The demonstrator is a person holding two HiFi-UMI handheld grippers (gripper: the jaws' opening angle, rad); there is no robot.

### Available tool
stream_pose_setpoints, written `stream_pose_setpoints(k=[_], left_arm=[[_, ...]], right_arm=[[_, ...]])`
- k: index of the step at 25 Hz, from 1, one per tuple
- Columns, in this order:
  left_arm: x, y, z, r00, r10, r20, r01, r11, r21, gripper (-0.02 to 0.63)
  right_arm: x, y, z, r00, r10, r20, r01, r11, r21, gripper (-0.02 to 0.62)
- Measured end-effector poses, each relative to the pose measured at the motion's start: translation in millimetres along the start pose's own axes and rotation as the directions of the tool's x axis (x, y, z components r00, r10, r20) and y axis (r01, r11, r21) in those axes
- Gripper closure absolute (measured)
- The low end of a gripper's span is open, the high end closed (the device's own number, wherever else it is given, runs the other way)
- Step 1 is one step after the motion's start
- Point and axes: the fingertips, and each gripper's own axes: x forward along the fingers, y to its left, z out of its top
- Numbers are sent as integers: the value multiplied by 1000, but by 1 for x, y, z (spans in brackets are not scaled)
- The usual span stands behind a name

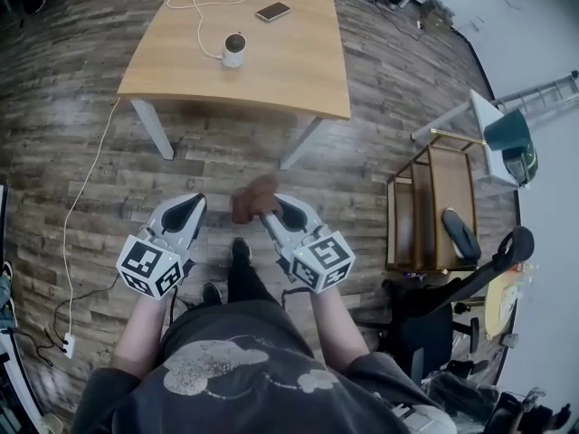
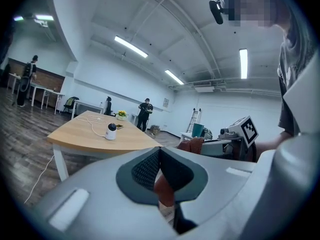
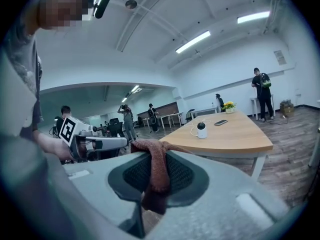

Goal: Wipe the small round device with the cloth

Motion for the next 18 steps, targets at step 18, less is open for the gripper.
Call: stream_pose_setpoints(k=[18], left_arm=[[-67, -33, -12, 999, -50, 13, 50, 998, 41, 589]], right_arm=[[-49, 52, -32, 995, -96, 20, 95, 995, 33, 545]])
